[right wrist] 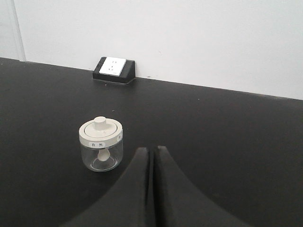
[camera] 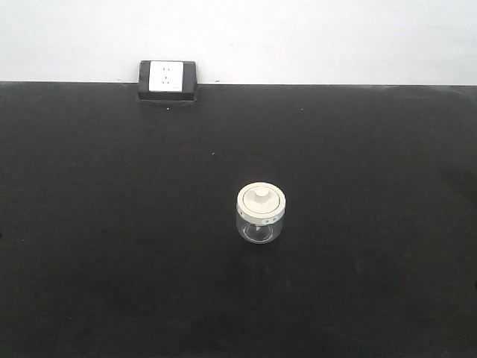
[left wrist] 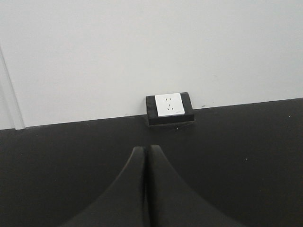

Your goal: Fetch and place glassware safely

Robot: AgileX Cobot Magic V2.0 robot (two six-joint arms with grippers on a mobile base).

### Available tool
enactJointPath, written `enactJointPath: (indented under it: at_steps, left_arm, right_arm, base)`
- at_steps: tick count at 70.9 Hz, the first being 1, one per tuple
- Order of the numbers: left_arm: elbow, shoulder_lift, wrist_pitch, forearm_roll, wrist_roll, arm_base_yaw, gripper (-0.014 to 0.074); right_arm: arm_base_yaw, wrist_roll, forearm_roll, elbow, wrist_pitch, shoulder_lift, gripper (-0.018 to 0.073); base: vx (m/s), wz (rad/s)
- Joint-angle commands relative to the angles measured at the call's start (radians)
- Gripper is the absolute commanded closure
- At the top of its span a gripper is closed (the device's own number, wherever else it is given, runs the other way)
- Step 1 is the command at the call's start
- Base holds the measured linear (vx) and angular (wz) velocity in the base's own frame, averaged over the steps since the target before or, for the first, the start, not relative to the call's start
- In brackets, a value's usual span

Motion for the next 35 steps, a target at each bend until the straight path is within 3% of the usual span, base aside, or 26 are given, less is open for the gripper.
enactJointPath:
  at_steps: [1, 35]
  left_arm:
    - [-0.026, -0.002, -0.068, -0.008, -0.007, -0.005, 0.0603]
    - [-0.026, -0.002, -0.068, -0.008, -0.007, -0.005, 0.0603]
  right_arm:
    - [-0.005, 0.000, -0.012, -0.024, -0.084, 0.010, 0.0563]
    - [-0.005, 0.000, -0.012, -0.024, -0.084, 0.010, 0.0563]
  base:
    - [0.00, 0.00]
    - [0.00, 0.00]
